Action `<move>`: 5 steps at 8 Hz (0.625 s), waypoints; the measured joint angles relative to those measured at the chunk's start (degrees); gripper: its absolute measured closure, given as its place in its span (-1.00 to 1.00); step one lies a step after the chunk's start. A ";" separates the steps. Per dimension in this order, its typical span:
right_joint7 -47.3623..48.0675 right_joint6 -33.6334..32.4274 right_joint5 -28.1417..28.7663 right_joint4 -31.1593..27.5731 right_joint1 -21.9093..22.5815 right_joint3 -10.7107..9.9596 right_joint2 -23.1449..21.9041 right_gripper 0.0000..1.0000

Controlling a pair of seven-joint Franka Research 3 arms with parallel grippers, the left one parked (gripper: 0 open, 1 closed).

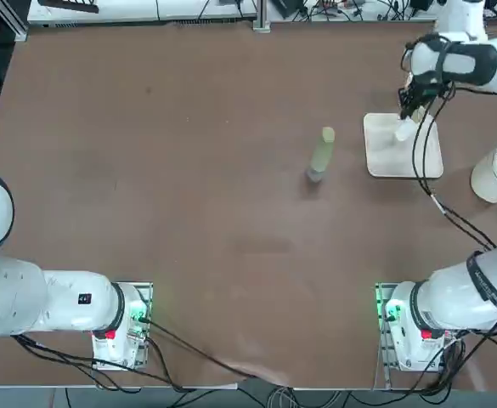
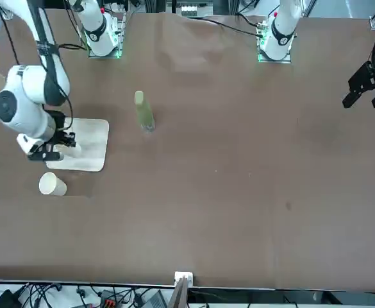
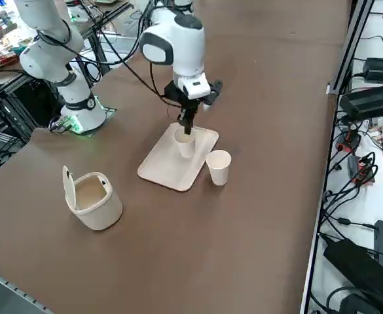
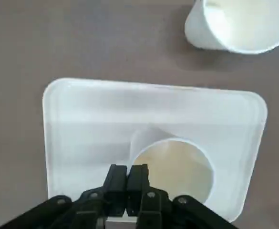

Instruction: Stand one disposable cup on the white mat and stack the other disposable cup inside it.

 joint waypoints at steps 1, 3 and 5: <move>-0.09 0.04 0.00 -0.54 -0.02 0.00 -0.25 0.94; -0.80 0.02 -0.05 -0.81 -0.06 0.00 -0.65 0.72; -2.33 0.01 -0.05 -0.80 -0.12 0.00 -0.77 0.00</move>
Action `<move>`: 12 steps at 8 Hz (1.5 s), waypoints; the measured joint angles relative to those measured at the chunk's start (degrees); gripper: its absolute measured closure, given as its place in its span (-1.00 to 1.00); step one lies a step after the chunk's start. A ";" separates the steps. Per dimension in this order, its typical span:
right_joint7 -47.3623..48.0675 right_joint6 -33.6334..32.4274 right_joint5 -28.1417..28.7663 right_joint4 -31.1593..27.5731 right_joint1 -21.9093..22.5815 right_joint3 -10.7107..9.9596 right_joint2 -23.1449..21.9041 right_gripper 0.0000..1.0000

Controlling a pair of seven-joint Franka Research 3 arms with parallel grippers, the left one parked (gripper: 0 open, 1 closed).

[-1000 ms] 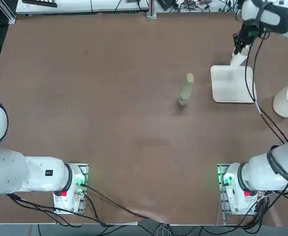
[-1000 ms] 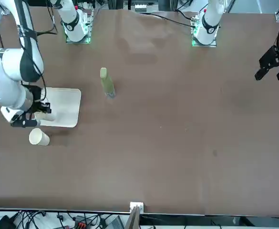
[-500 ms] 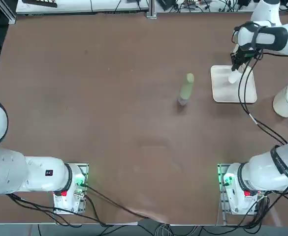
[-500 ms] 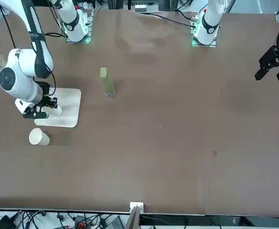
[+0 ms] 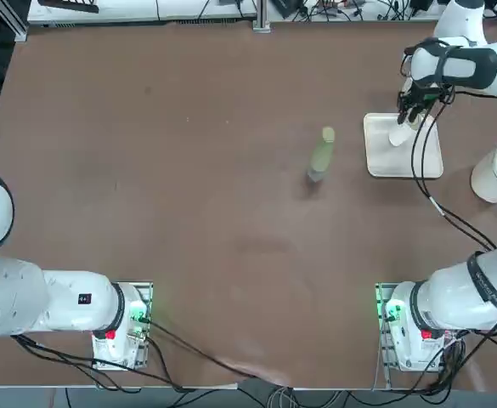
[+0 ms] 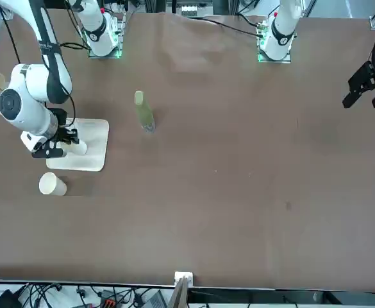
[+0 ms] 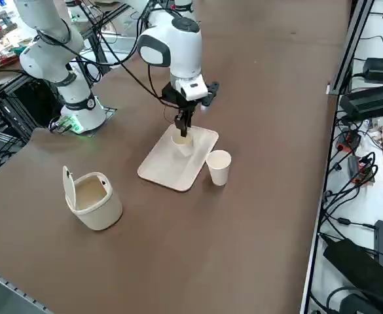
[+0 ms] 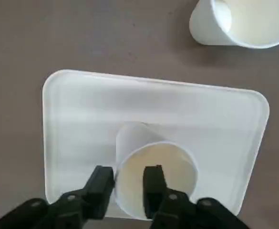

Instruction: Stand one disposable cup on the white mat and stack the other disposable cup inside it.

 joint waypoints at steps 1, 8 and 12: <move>-0.34 -0.24 0.00 0.26 0.00 0.00 -0.36 -0.36; -1.03 -7.34 -3.86 23.00 -0.42 0.20 8.08 -0.94; -1.90 -2.52 -6.03 30.44 -1.15 0.00 20.24 -0.84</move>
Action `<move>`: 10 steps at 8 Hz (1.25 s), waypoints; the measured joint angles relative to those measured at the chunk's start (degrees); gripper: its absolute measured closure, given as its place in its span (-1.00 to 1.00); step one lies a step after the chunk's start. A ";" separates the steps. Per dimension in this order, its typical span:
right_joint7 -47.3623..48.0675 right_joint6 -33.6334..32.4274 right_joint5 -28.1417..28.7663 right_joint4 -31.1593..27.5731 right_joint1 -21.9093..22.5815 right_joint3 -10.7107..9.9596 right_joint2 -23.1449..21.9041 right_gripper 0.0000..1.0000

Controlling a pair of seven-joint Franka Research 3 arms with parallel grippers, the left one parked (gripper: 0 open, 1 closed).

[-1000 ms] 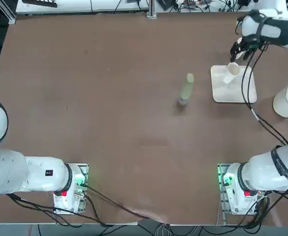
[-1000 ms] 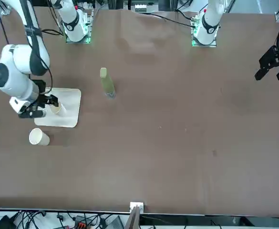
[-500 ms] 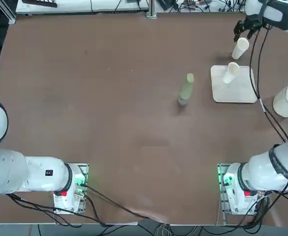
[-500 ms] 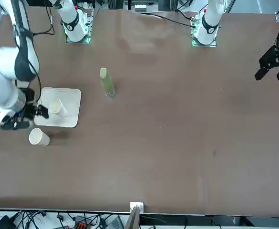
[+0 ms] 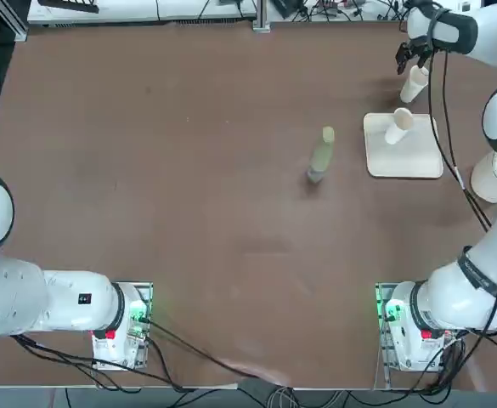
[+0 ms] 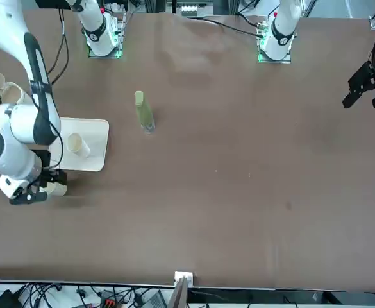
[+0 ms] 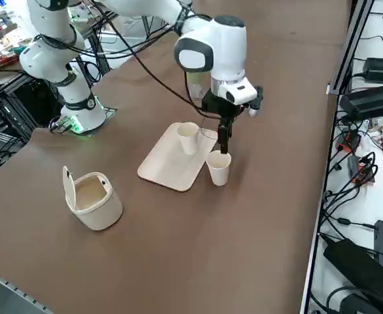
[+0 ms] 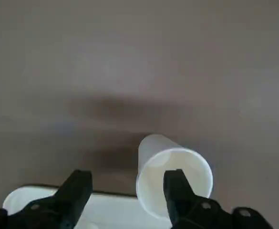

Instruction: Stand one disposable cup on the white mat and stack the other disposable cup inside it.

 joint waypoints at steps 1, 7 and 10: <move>-0.07 0.12 -0.06 0.25 -0.14 0.00 0.86 -0.80; -0.44 0.05 -0.08 0.27 -0.95 0.00 2.09 0.59; -0.44 -0.02 -0.08 1.03 -1.49 -0.02 1.76 0.97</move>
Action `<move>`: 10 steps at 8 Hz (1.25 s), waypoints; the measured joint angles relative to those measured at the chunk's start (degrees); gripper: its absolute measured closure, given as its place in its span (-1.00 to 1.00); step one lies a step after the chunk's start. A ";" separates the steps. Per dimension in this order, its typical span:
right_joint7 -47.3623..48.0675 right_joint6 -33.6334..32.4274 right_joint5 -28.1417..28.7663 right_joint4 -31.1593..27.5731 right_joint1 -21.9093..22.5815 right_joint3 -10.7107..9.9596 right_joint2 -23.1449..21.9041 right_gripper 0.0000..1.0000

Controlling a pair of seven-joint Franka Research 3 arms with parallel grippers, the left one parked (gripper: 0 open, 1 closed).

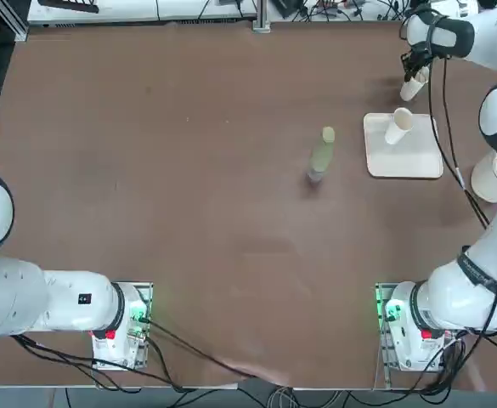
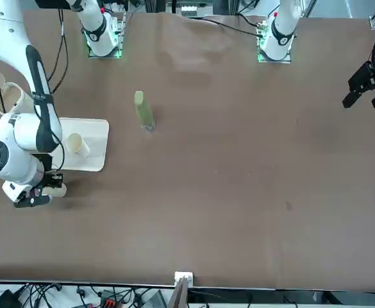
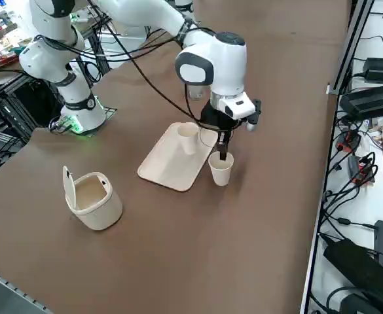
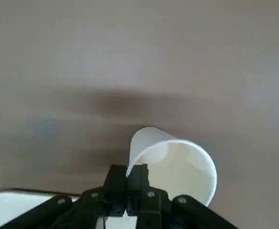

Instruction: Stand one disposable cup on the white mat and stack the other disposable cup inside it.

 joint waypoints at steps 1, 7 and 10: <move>-0.01 -1.30 0.00 0.83 -0.16 0.00 -1.30 0.97; -0.02 -25.82 6.71 0.07 1.70 1.32 -17.40 0.97; 0.05 -26.25 6.97 -6.21 3.10 1.39 -19.52 0.97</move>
